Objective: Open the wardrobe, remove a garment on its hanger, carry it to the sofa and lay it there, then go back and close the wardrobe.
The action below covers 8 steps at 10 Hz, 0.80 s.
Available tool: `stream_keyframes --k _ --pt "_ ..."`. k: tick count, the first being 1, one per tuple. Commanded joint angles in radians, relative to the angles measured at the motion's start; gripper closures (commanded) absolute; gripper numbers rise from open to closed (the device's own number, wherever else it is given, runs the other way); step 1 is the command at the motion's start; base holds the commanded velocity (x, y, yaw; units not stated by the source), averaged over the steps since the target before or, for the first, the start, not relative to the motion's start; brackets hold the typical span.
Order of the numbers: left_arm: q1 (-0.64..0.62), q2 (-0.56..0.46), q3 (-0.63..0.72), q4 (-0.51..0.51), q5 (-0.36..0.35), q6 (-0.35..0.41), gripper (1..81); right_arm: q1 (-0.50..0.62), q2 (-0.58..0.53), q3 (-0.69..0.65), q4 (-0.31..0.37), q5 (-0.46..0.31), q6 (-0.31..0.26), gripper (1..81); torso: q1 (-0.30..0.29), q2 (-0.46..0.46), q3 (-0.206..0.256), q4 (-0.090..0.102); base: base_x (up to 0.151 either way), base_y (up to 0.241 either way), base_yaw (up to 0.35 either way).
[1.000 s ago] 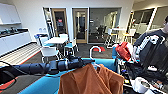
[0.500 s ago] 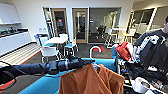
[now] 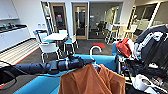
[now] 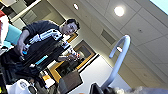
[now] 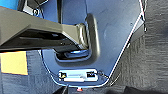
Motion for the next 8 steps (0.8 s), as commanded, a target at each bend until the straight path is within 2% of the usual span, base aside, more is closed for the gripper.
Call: stream_keyframes --k 1,4,8 --pt "-0.180 0.035 -0.031 -0.010 -0.080 -0.009 81.1 0.021 -0.015 -0.002 -0.012 -0.029 0.000 1.0 0.000 0.000 0.004 0.000 0.000 0.000 0.000" --pt "-0.200 0.092 -0.169 -0.019 -0.078 -0.015 81.1 0.032 -0.015 -0.002 -0.012 -0.029 -0.002 1.0 0.002 0.001 -0.026 0.000 0.000 0.000 0.000" --pt "-0.259 0.158 -0.332 -0.021 -0.064 -0.038 81.1 0.046 -0.012 -0.002 -0.010 -0.029 0.000 1.0 0.002 0.001 -0.025 0.000 0.000 0.000 0.000"
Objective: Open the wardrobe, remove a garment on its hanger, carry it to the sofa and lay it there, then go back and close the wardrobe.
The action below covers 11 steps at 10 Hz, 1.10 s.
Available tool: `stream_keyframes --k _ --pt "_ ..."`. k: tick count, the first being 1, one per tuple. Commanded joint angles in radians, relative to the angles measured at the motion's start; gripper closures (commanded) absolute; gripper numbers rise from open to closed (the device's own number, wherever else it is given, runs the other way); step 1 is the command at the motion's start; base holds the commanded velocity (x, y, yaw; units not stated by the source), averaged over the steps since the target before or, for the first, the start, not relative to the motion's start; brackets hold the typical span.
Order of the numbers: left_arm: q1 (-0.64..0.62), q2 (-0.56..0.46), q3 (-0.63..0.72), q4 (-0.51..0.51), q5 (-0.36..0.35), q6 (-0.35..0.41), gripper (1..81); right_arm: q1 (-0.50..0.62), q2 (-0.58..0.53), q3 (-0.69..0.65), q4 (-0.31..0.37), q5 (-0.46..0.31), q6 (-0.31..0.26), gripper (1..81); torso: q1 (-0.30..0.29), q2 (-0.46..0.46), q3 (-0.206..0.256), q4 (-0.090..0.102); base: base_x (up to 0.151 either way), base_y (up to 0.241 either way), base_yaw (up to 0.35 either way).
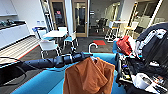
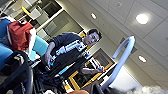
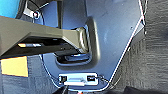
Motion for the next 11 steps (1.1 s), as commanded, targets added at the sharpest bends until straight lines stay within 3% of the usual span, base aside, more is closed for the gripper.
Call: stream_keyframes --k 1,2,4,7,8,10,11 --pt "-0.256 0.056 -0.072 -0.018 -0.086 -0.036 81.1 0.012 -0.014 0.000 -0.009 -0.035 -0.002 1.0 0.000 0.000 0.000 0.000 0.000 0.000 0.000" --pt "-0.279 0.085 -0.098 -0.018 -0.061 -0.047 81.1 0.012 -0.017 -0.002 -0.009 -0.013 -0.002 1.0 0.000 0.000 -0.079 0.000 0.000 0.000 0.000" --pt "-0.327 0.151 -0.131 -0.021 -0.024 -0.053 81.1 0.013 -0.024 -0.002 -0.009 -0.002 -0.002 1.0 0.000 0.000 -0.115 0.000 0.000 0.000 0.000" --pt "-0.374 0.225 -0.205 -0.021 -0.017 -0.099 81.1 0.016 -0.024 -0.002 -0.007 -0.001 -0.002 1.0 0.000 0.001 -0.212 0.000 0.000 0.000 0.000" --pt "-0.374 0.234 -0.228 -0.021 -0.017 -0.104 81.1 0.016 -0.024 -0.002 -0.006 -0.001 0.000 1.0 0.000 0.001 -0.156 0.000 0.000 0.000 0.000" --pt "-0.379 0.234 -0.287 -0.021 -0.004 -0.105 81.1 0.021 -0.024 -0.002 -0.004 -0.001 0.000 1.0 0.001 0.001 -0.189 0.000 0.000 0.000 0.000" --pt "-0.390 0.233 -0.316 -0.019 0.052 -0.105 81.1 0.026 -0.022 -0.002 -0.004 -0.002 0.000 1.0 0.001 0.001 -0.198 0.000 0.000 0.000 0.000"
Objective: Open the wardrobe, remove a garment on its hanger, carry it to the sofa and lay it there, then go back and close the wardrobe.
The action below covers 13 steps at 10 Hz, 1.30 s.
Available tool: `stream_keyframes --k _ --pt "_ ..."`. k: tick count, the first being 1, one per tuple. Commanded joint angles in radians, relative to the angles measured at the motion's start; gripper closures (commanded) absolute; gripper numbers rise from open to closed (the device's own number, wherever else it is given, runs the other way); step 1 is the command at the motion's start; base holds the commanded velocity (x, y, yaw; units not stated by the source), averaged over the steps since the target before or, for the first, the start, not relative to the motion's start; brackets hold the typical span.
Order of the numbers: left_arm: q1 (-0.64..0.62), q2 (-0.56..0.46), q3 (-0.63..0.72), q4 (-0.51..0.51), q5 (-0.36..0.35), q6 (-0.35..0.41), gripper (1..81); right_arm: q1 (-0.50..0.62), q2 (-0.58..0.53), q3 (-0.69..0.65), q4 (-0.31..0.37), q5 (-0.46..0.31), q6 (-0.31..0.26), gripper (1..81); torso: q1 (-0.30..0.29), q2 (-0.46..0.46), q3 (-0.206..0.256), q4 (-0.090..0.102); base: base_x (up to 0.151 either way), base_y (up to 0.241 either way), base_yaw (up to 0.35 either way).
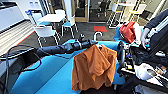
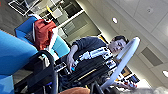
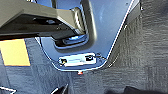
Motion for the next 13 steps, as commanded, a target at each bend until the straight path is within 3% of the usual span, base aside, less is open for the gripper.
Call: stream_keyframes --k 1,6,10,11,13 --pt "-0.234 0.012 -0.049 -0.015 0.020 -0.012 81.1 -0.004 -0.006 0.000 -0.008 -0.038 0.000 1.0 0.000 0.000 0.000 0.000 0.000 0.000 0.000" --pt "-0.231 0.079 -0.242 0.030 0.123 -0.009 81.1 -0.001 0.003 -0.001 -0.012 -0.038 0.000 1.0 0.000 0.000 0.000 0.000 0.000 0.000 0.000" --pt "-0.171 0.033 -0.256 0.090 0.192 -0.006 81.1 -0.004 0.003 -0.001 -0.015 -0.038 -0.002 1.0 0.000 0.000 0.000 0.000 0.000 0.000 0.000" --pt "-0.151 0.027 -0.255 0.110 0.192 -0.006 81.1 -0.004 0.003 -0.001 -0.015 -0.038 -0.002 1.0 0.000 0.000 0.000 0.073 0.000 0.000 0.000" --pt "-0.116 0.030 -0.262 0.130 0.198 -0.006 81.1 -0.005 0.003 -0.001 -0.016 -0.038 -0.002 1.0 0.000 0.000 0.000 0.128 0.000 0.000 0.000"
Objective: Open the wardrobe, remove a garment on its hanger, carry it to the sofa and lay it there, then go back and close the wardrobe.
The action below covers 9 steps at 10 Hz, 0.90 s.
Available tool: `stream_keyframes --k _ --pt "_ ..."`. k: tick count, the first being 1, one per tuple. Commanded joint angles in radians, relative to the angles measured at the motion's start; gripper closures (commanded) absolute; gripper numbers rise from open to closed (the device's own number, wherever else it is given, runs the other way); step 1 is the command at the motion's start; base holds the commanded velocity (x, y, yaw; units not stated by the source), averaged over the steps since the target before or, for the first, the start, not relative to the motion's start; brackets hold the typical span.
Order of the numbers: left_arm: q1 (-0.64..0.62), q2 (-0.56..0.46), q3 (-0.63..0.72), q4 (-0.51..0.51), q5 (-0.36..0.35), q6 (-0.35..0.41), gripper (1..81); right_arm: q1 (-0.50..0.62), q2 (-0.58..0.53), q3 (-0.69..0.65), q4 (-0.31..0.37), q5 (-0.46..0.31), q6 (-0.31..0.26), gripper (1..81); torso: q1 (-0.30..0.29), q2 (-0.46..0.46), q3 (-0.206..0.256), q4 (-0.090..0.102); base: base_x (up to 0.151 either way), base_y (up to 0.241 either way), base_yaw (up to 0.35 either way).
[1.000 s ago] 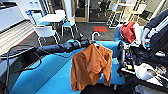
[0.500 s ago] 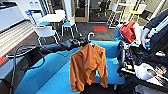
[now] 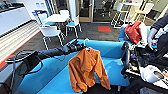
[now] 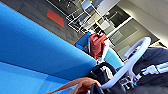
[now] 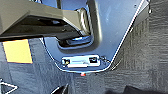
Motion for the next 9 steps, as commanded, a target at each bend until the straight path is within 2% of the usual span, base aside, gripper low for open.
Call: stream_keyframes --k 1,2,3,4,5,6,9 --pt "-0.172 0.003 0.008 0.047 -0.006 -0.003 81.1 -0.011 -0.012 -0.001 -0.015 -0.038 -0.002 1.0 0.000 0.000 0.000 0.092 0.000 0.000 0.000" --pt "-0.158 0.008 -0.005 0.055 -0.006 -0.002 81.1 -0.009 -0.012 -0.001 -0.015 -0.038 -0.002 1.0 0.000 0.000 0.000 0.130 0.000 0.000 0.000" --pt "-0.138 0.011 -0.011 0.062 -0.006 -0.002 81.1 -0.008 -0.012 -0.001 -0.015 -0.038 -0.002 1.0 0.000 0.000 0.000 0.064 0.000 0.000 0.000" --pt "-0.114 0.028 -0.034 0.073 -0.005 -0.002 81.1 -0.008 -0.010 -0.001 -0.014 -0.038 -0.002 1.0 0.000 0.000 0.000 0.099 0.000 0.000 0.000" --pt "-0.092 0.057 -0.069 0.081 -0.005 -0.002 81.1 -0.006 -0.009 0.000 -0.015 -0.038 -0.002 1.0 0.000 0.000 0.000 0.119 0.000 0.000 0.000" --pt "-0.075 0.100 -0.119 0.085 -0.005 -0.002 81.1 -0.006 -0.006 -0.001 -0.015 -0.038 -0.002 1.0 0.000 0.000 0.000 0.128 0.000 0.000 0.000" --pt "-0.061 0.213 -0.311 0.087 -0.005 -0.002 81.1 -0.018 -0.007 -0.001 -0.017 -0.036 -0.002 1.0 0.000 0.000 0.000 0.127 0.000 0.000 0.000"
